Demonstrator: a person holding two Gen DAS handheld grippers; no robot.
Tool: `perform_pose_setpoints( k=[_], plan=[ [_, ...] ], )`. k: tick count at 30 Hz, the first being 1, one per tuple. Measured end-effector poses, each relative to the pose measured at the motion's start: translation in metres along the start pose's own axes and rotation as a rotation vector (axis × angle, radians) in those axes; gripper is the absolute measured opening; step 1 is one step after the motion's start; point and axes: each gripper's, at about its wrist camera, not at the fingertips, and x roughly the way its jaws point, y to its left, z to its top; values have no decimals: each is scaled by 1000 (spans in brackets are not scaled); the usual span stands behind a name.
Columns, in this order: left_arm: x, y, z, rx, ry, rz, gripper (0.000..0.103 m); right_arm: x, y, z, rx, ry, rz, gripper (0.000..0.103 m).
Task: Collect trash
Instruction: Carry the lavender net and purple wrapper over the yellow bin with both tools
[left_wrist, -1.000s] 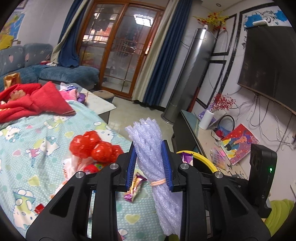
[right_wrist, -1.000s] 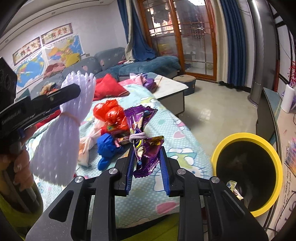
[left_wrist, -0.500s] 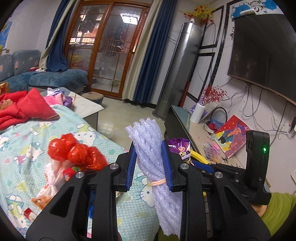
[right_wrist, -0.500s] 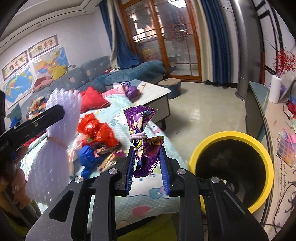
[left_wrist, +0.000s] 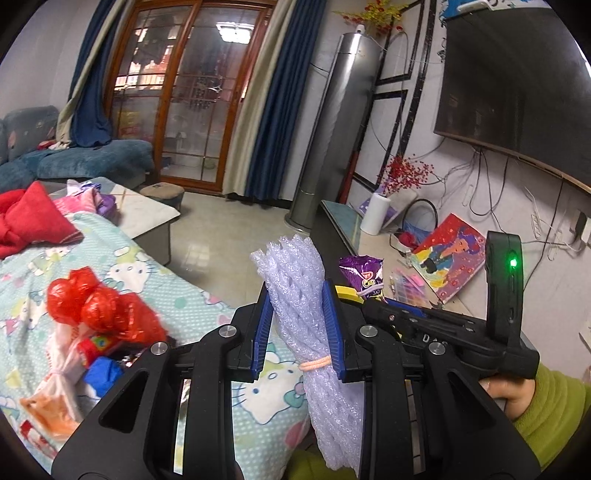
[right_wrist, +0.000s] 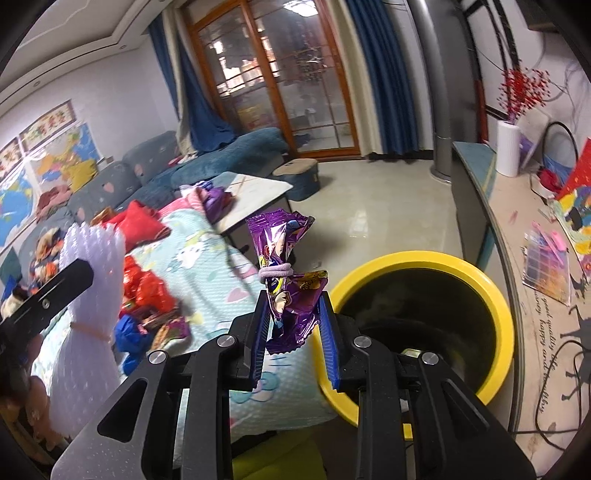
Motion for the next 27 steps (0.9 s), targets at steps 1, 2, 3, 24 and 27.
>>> perform_pose_setpoints(
  k=[1,2,3,24,27],
  plan=[
    [3,-2,-1,6,4,-4,21,0,-5,0,10,1,-9,25],
    [6,-5,-1,10,8,-8,21,1,-8,1,18,3,-15,25],
    [8,-7,-2,13,11,-13,21,2,-14,0,32,5,-28,25],
    [82,-50,-7,90,58,-105,21,12,-93,-8,211,57,-168,25],
    [92,-55,-7,103,62,-113,21,14,-102,-12,234,67,-179,25]
  ],
)
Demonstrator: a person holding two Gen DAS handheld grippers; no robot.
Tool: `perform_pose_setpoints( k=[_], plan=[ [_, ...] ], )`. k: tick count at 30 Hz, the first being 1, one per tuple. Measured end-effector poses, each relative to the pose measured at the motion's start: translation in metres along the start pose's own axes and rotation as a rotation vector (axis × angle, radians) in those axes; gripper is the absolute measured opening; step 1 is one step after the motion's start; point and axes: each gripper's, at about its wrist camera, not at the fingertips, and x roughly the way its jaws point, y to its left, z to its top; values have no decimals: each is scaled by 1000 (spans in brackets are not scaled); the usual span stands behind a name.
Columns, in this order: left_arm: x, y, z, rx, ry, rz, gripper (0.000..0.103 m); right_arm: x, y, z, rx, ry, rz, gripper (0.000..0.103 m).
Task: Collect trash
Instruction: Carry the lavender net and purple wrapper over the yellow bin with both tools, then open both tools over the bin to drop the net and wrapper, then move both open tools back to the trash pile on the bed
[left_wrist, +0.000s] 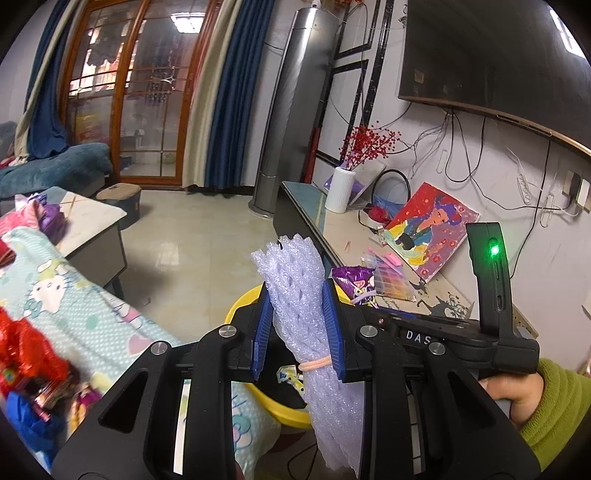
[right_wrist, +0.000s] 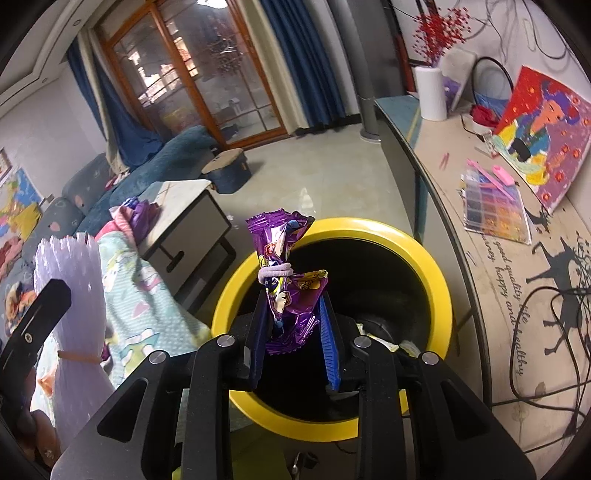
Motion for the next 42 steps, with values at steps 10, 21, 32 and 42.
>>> perform_pose_setpoints(
  k=[10,21,32,42],
  plan=[
    [45,-7,3,41,61,-5,21,16,-24,-3,57,44,-35,26],
    [74,-4,7,28,111,-3,25,25,-38,-5,111,67,-40,31],
    [68,11,10,-55,125,-7,71,19,-42,-3,130,43,-58,45],
    [27,26,9,-99,59,67,92,3,-24,1,75,-23,-68,53]
  ],
)
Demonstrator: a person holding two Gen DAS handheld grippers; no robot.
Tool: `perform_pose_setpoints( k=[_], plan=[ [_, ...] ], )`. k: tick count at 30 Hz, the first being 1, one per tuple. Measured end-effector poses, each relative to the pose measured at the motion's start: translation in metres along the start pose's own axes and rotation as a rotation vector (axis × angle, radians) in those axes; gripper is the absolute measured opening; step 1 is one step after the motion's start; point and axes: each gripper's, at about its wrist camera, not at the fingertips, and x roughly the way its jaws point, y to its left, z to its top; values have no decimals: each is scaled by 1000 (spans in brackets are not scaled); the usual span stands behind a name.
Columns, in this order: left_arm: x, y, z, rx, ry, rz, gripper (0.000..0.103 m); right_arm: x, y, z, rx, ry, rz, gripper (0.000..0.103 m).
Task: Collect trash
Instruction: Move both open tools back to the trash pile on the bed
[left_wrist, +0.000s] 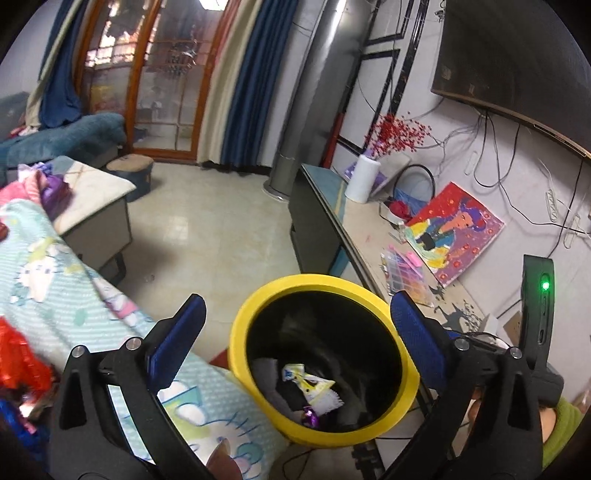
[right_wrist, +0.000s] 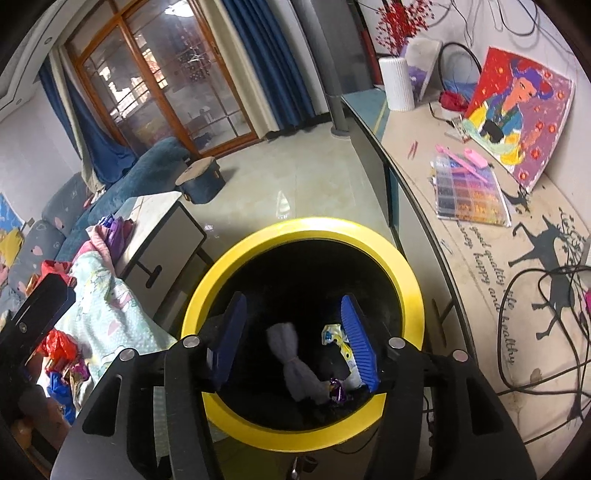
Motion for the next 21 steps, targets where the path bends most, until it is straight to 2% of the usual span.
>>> perform_pose_setpoints(
  k=[11,21],
  plan=[
    [-50,25,2,-42,-85,96,92,-22,39,-4,-103,-55,39,57],
    [-92,49,-4,-75,-157,176,92,-48,91,-17,-223,-102,130,62]
  ],
)
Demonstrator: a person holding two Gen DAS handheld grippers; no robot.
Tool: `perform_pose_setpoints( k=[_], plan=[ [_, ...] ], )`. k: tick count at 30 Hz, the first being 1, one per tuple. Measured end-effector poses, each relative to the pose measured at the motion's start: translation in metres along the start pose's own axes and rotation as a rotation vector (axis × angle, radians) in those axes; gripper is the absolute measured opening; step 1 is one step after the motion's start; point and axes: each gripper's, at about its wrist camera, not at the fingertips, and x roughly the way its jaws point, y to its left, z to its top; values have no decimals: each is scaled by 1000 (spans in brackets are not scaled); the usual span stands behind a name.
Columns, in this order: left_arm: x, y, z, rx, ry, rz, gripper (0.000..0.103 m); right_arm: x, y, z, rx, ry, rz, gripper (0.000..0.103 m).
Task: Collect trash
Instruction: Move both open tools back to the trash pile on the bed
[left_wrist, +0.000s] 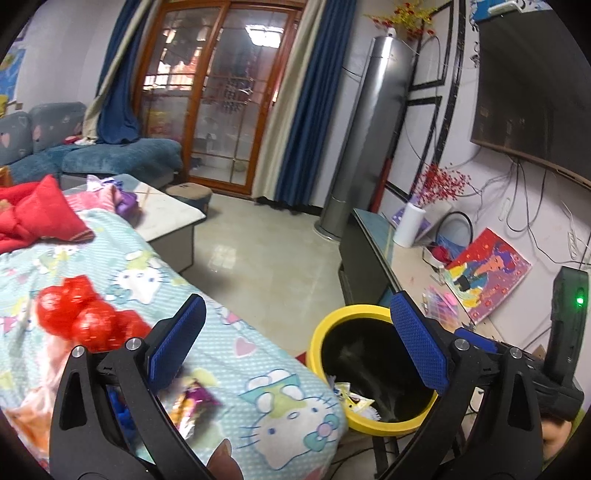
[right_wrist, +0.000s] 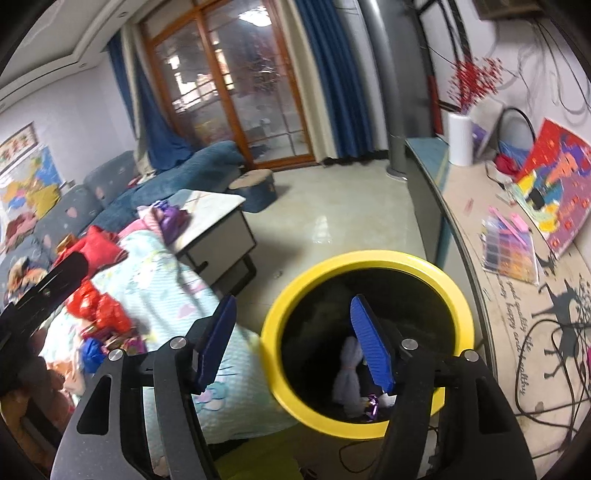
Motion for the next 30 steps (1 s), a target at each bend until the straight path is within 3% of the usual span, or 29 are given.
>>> perform_pose_setpoints(
  k=[16,30],
  plan=[
    [-44,44,-3,-26,-74,113,92,-7,83,-28,-208,12,114,66],
    [-60,101,-3,-133,-83,208,92,2,126,-48,-326,71,164,67]
  ],
)
